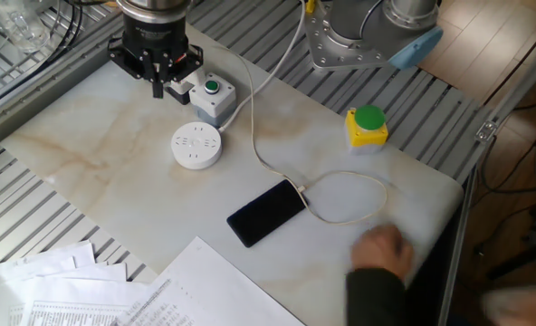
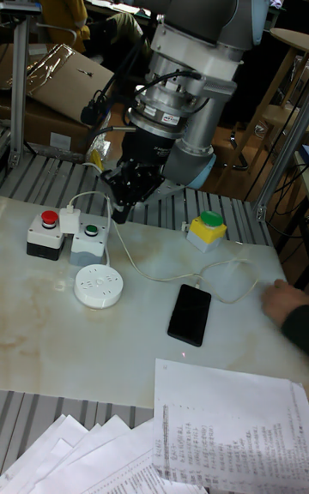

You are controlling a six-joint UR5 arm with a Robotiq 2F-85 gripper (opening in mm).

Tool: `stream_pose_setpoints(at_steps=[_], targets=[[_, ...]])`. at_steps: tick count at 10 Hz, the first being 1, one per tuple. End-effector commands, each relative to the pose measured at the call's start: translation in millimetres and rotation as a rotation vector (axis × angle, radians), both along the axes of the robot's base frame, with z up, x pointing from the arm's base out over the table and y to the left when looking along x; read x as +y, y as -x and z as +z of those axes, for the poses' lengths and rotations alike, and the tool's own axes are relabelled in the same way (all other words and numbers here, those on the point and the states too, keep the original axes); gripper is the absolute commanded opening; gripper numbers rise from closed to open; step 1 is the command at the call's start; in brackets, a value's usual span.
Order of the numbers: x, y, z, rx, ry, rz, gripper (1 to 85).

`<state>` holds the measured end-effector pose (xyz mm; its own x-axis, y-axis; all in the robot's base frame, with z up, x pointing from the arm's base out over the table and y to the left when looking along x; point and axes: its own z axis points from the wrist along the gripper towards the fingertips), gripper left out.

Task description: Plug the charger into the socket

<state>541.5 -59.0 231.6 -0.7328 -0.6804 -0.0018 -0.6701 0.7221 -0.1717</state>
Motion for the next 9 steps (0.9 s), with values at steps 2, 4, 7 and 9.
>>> stream_pose_setpoints(at_steps=[2, 4, 7, 9], targets=[[12.1, 2.9, -2.3, -0.002, -0.066, -0.023, 1.0], [10.4, -14.5, 0.4, -0.068, -0.057, -0.002, 1.0], [-19.1, 0.3, 9.9, -0.026, 0.031, 0.154, 1.3], [-68.4, 45.5, 14.4, 0.107, 0.086, 0.410, 52.3]])
